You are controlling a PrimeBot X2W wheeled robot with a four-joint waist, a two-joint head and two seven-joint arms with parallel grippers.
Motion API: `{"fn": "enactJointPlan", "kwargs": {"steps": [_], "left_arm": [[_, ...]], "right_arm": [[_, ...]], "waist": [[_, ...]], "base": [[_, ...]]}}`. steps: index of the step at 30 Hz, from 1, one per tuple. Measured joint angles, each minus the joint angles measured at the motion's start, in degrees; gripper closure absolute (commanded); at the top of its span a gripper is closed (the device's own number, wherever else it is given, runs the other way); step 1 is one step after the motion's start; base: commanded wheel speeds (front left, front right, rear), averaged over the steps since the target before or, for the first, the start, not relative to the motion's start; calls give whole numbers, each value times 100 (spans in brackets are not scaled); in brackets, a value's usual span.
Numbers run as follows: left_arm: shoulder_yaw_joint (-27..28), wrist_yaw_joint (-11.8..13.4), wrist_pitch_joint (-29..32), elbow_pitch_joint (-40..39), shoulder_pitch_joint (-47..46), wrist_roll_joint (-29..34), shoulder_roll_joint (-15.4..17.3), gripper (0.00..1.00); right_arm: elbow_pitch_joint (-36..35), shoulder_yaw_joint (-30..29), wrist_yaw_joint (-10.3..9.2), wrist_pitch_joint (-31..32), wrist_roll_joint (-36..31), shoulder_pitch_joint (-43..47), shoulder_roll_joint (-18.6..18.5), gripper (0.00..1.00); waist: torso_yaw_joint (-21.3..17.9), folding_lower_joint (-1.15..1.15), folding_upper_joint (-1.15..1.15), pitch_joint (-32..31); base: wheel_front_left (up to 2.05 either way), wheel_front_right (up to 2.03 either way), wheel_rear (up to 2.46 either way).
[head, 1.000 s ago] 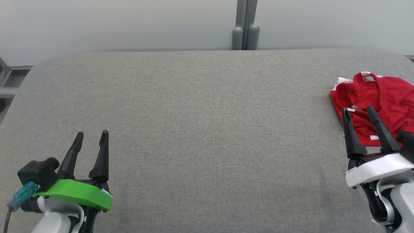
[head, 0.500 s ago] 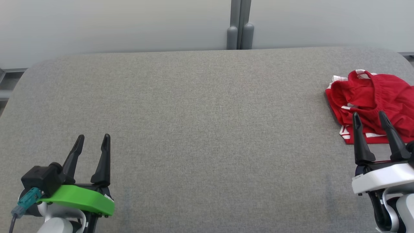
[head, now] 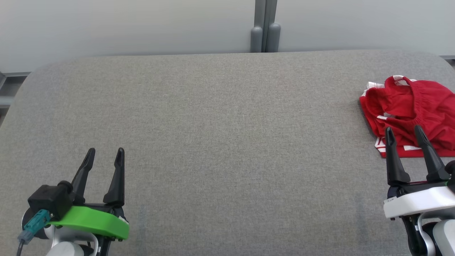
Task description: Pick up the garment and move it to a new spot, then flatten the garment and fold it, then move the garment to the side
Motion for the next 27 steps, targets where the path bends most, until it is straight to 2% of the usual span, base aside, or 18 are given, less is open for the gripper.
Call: {"fn": "enactJointPlan", "kwargs": {"steps": [5,27], "left_arm": [[44,0,0,-4,64,240,1,0],[132,0,0,-45,151,305,-136,0]], "right_arm": [[-78,-21,0,0,-90,70,29,0],[-249,-98,0,-1,-253,216,177,0]], "waist": [[22,0,0,14],[52,0,0,66]], "base": [[0,0,0],[0,0,0]]}}
